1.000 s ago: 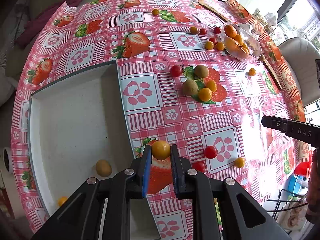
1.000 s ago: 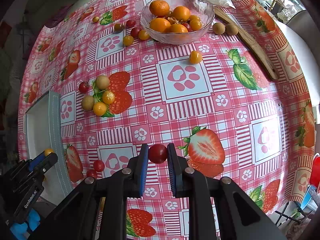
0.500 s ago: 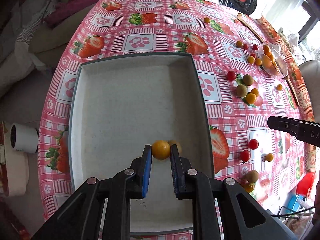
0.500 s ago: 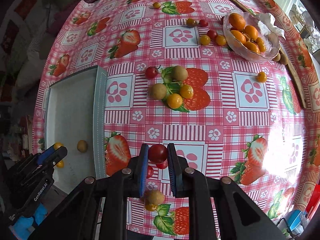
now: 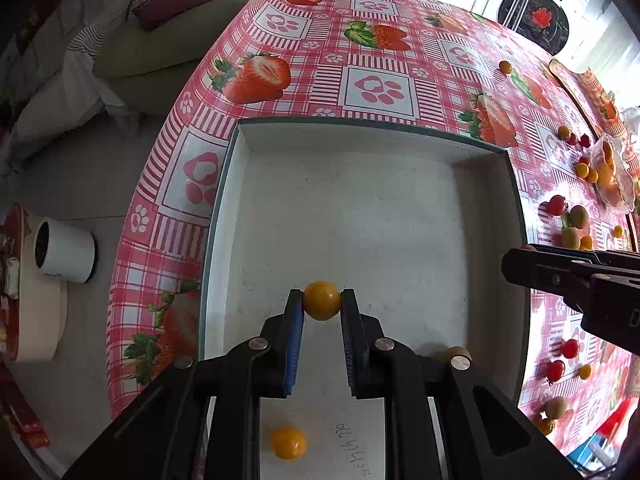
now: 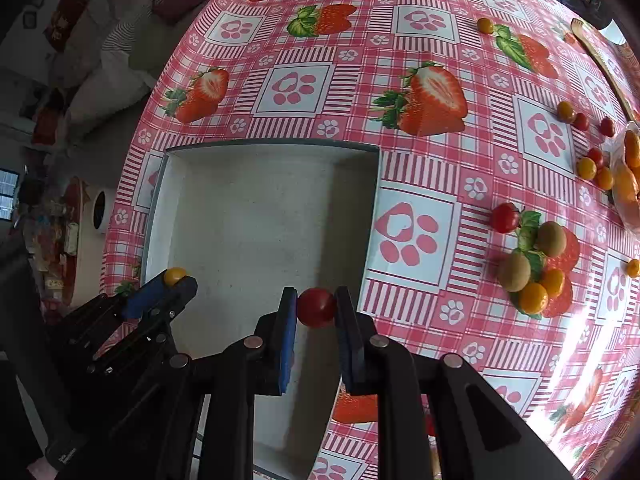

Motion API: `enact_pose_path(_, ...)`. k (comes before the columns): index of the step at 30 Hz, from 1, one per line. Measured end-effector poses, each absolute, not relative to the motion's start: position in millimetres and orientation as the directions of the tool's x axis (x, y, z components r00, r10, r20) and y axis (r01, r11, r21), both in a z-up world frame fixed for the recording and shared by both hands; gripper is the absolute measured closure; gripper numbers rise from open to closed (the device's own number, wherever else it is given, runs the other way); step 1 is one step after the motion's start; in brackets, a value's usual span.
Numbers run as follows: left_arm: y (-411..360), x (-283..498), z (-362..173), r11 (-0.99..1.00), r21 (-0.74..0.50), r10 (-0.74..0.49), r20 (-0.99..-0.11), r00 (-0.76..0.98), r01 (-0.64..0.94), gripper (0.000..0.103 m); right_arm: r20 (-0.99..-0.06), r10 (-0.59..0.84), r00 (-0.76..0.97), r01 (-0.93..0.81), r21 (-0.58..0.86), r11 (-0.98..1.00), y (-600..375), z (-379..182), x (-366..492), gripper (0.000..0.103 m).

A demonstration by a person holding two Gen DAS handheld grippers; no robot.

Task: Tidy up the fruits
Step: 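Carry both tomatoes over the white tray and open both tools to release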

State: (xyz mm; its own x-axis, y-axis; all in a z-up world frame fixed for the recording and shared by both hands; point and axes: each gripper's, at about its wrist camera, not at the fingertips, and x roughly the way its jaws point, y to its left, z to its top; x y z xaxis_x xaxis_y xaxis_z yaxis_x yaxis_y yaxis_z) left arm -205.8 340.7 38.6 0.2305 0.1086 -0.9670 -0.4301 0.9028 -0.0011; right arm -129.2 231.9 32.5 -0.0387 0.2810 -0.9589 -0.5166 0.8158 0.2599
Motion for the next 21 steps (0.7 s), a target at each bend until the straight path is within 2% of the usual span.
enact_pose_path(11,347,-204,17,0.896,0.015,0.116,-0.973,0.201,-0.445,0.083,-0.973,0.222,-0.064,-0.501,0.224,0.836,268,-9,-106,0.082)
enact_pose_path(17,341,-202,15,0.904,0.039,0.135,-0.971,0.196,-0.426,0.081,-0.980,0.194,-0.033,-0.540,0.180,0.822,278,-13,-107,0.081)
enact_pose_path(18,340,-202,15,0.904,0.052,0.146,-0.971,0.191,-0.425,0.074,-0.981,0.193,-0.032,-0.544,0.180,0.820,279,-14,-107,0.079)
enact_pose_path(19,339,-202,16,0.903,0.065,0.157,-0.970,0.187,-0.424,0.047,-0.980,0.197,-0.038,-0.545,0.186,0.818,280,-14,-107,0.074)
enact_pose_path(20,338,-202,17,0.901,0.073,0.169,-0.967,0.190,-0.427,0.033,-0.977,0.206,-0.048,-0.543,0.199,0.816,281,-14,-107,0.071)
enact_pose_path(21,339,-204,20,0.898,0.086,0.191,-0.960,0.206,-0.432,0.026,-0.975,0.216,-0.058,-0.541,0.212,0.814,281,-14,-106,0.061)
